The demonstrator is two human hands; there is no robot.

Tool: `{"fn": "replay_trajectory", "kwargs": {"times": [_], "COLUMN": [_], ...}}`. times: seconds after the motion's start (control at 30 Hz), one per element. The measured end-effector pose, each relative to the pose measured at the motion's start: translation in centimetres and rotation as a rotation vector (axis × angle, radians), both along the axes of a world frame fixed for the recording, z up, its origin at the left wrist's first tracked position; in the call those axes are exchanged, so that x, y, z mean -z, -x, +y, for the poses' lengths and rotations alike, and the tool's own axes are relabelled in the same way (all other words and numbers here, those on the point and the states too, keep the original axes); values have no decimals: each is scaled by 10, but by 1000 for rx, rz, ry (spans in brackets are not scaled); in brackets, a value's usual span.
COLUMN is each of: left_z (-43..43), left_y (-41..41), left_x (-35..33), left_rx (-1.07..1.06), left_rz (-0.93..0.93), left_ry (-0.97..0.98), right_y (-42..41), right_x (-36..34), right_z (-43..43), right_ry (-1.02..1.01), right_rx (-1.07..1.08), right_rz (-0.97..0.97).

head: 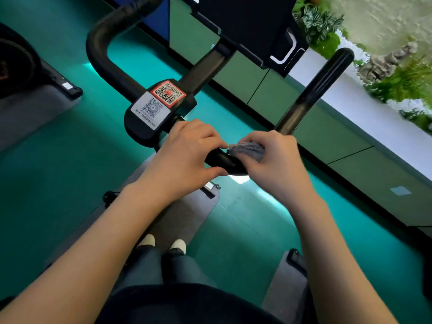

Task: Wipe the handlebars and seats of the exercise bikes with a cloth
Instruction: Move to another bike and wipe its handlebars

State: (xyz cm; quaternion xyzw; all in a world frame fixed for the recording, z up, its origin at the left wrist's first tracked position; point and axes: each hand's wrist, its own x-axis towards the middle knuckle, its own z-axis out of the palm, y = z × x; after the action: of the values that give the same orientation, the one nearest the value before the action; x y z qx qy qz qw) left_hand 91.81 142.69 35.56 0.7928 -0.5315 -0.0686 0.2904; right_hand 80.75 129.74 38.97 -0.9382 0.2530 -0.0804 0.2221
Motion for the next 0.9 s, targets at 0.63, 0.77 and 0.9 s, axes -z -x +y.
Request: {"fn": "replay_trajectory", "kwargs": {"times": [0.63,0.77,0.9], "left_z": [1,2,2], "left_y": [-35,-39,-38], "left_x": [-2,0,1], "left_rx": [209,234,245], "left_rz": [26,31,34], "left_ry": [-52,-37,-26], "right_y": [7,15,10], "right_x": [33,38,52], "right_z": [76,58,69], "right_ry": [-69,-134,-35], "right_rx": [408,821,815], "right_rz": [-596,-857,-760]}}
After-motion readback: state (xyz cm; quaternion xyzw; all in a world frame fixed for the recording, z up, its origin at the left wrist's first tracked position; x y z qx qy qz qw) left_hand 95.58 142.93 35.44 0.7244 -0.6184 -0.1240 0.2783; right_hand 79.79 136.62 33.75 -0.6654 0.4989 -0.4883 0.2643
